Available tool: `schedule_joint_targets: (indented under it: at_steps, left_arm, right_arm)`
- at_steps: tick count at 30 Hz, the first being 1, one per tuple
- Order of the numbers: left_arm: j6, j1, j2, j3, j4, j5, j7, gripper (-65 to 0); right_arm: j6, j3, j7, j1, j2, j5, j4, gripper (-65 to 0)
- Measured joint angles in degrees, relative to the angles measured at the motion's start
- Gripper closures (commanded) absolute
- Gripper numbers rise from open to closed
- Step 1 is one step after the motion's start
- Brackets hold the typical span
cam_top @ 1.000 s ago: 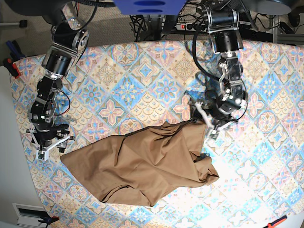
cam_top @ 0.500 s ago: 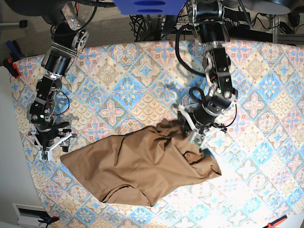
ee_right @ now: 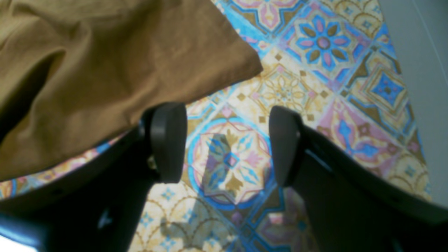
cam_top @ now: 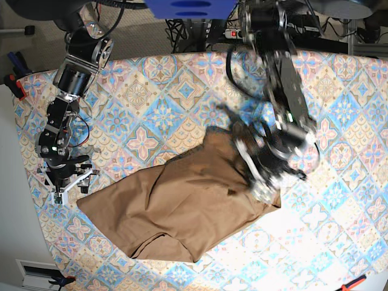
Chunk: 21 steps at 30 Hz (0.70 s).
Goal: Layout the t-shirt on the table in an organized manner, then fold the t-shirt properly
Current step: 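Grasp the bunched shirt fabric with the left gripper and lift it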
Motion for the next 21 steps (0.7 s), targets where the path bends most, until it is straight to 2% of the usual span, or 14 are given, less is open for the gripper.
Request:
schedule_joint_targets:
  at_steps: [2, 4, 7, 9, 11, 14, 16, 19, 21]
  left_arm:
    - [0.1, -5.9, -0.9, -3.4, -8.2, 1.0, 1.2, 0.0]
    - [0.2, -11.5, -3.2, -5.7, -21.1, 0.0, 0.1, 0.0]
    - [0.0, -17.9, -7.3, -6.0, -41.2, 0.9, -1.3, 0.0]
    - [-0.1, -19.2, -9.1, -5.9, -47.9, 0.3, -3.8, -2.3]
    - [-0.2, -18.8, -9.9, -6.0, -47.8, 0.3, -5.0, -11.7]
    - [-0.4, -18.1, -9.8, -5.9, -46.0, 0.2, -8.2, -27.7]
    - [-4.1, -16.2, -9.7, -5.8, -41.2, 0.2, -9.0, -35.9]
    - [-10.4, -9.8, -9.9, -4.9, -28.7, 0.7, -10.5, -36.7]
    - [-10.5, -5.2, -11.4, -0.9, -21.9, 0.8, -11.8, -34.0]
  right_arm:
    - [0.0, 0.0, -0.2, -0.1, 0.0, 0.0, 0.0, -35.4]
    - [0.0, 0.0, -0.2, -0.1, -0.3, -0.1, 0.0, -35.4]
    - [-0.1, 0.1, -0.1, -0.2, -1.9, -0.1, 0.2, -35.4]
    - [0.1, -0.1, -0.9, -0.9, -2.6, -0.3, 0.2, -35.4]
    - [0.6, -0.2, -2.6, -1.5, -2.8, 0.2, 0.2, -35.4]
    - [-0.5, 0.2, -3.2, -1.9, -2.6, -0.3, 0.2, -35.4]
    - [-0.3, 0.2, -3.1, -1.7, -2.7, -0.8, 0.3, -35.4]
    - [0.0, 0.1, -3.0, -1.6, -3.7, -0.3, 0.5, -35.4]
    - [-0.1, 0.0, -3.1, -1.7, -4.0, -0.1, 0.5, -35.4]
